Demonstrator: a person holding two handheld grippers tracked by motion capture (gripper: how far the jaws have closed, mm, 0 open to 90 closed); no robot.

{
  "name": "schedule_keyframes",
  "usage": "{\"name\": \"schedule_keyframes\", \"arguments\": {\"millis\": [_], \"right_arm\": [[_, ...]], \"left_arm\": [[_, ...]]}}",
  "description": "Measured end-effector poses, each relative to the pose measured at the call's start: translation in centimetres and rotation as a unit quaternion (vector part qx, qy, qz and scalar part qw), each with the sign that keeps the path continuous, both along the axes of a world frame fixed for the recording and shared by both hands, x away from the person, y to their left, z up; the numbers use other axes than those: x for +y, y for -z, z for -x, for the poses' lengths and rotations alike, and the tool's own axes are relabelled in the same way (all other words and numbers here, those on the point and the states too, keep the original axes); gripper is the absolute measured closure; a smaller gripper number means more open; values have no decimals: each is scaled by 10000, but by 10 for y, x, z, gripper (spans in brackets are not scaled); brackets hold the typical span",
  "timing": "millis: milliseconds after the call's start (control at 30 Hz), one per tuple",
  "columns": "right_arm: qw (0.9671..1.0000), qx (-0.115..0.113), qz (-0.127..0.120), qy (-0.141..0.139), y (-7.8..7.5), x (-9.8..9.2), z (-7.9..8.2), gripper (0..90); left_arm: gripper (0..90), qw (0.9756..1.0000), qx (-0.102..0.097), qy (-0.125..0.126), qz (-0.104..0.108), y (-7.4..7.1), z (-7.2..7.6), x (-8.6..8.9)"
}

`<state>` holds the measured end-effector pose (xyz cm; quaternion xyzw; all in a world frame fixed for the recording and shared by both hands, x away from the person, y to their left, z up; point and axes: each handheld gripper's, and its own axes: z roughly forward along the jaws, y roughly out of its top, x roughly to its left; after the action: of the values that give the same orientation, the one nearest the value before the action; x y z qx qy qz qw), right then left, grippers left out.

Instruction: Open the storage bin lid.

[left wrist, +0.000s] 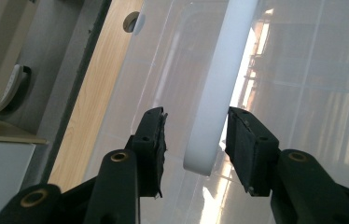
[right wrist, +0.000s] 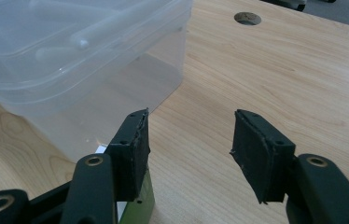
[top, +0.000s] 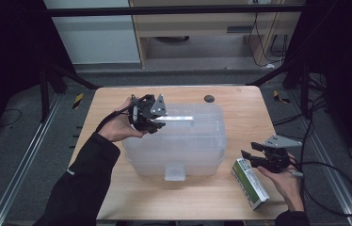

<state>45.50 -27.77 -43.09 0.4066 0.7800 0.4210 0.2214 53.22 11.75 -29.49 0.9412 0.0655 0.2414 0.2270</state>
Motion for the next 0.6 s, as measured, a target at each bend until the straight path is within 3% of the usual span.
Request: {"name": "schedule_keyframes", "arguments": {"millis": [200, 400, 600], "right_arm": [[10000, 14, 4, -10, -1, 0, 0, 473], [10000, 36, 5, -8, -1, 0, 0, 483], [10000, 47, 5, -8, -1, 0, 0, 491]], "left_arm": [[645, 9999, -10, 40, -159, 2, 0, -7], [696, 9989, -59, 42, -457, 2, 0, -12], [722, 9985, -119, 36, -539, 1, 1, -14]]}}
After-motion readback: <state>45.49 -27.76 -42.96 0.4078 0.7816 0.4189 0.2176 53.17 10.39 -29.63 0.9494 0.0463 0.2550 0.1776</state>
